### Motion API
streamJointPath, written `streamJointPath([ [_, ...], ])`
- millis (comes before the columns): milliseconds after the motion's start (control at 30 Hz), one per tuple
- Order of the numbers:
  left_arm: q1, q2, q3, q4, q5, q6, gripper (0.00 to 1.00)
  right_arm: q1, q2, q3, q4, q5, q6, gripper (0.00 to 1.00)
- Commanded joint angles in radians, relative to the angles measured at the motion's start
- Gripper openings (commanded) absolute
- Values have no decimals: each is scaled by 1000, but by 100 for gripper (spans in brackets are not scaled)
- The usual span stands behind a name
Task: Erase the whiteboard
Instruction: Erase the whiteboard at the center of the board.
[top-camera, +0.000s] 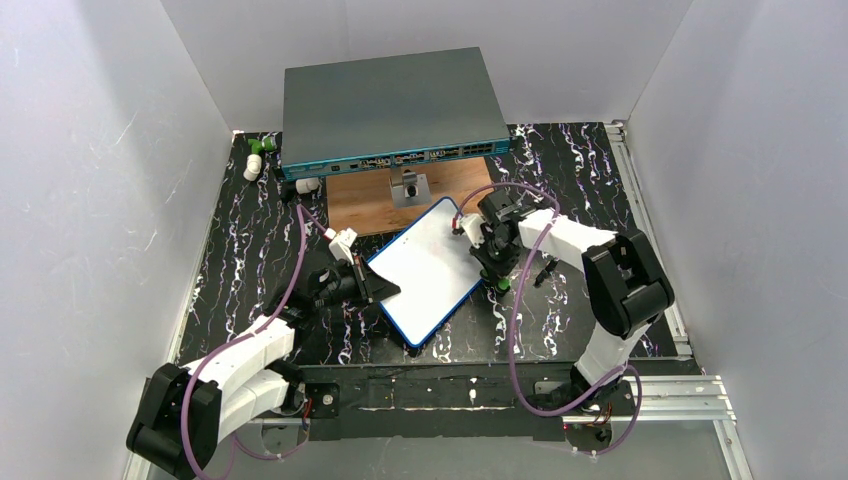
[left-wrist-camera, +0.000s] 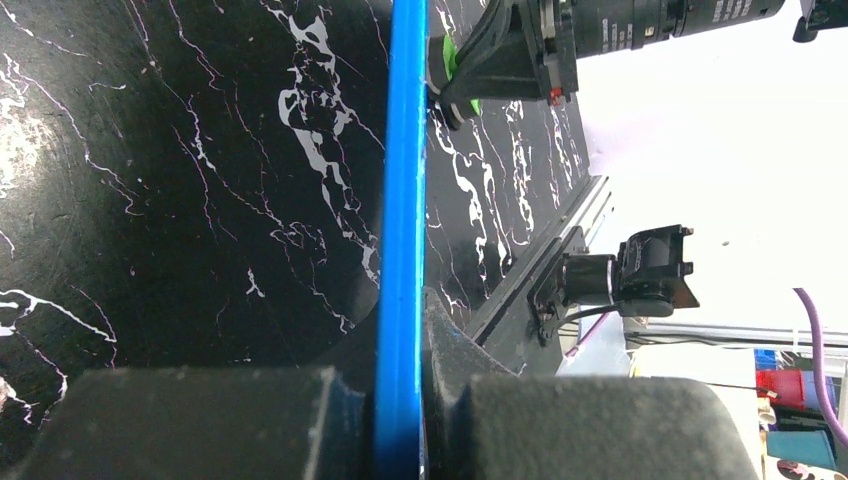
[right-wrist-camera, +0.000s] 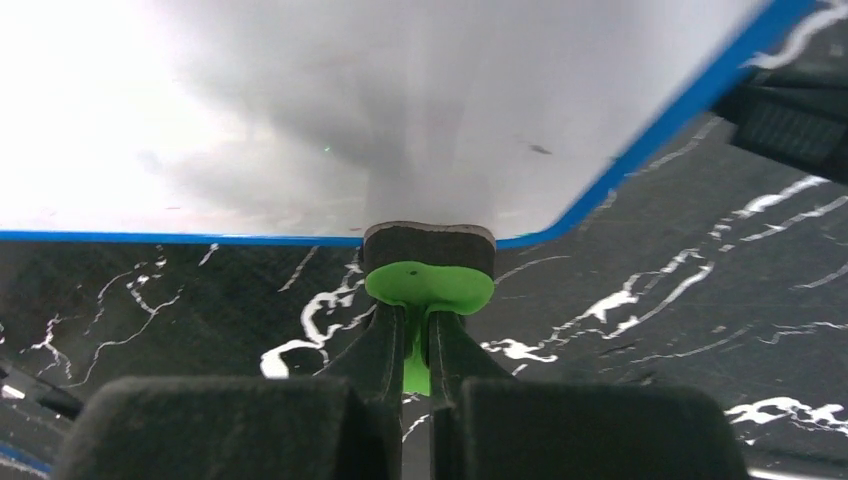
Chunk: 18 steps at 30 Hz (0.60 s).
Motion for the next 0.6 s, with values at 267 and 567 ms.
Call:
streamJointPath([
  [267,-11,29,-13,-160,11,44,0,144,-52,28,-61,-307,-42,1],
  [567,-10,32,-9,-162,16,47,0,-73,-140,-33,60,-102,16,1],
])
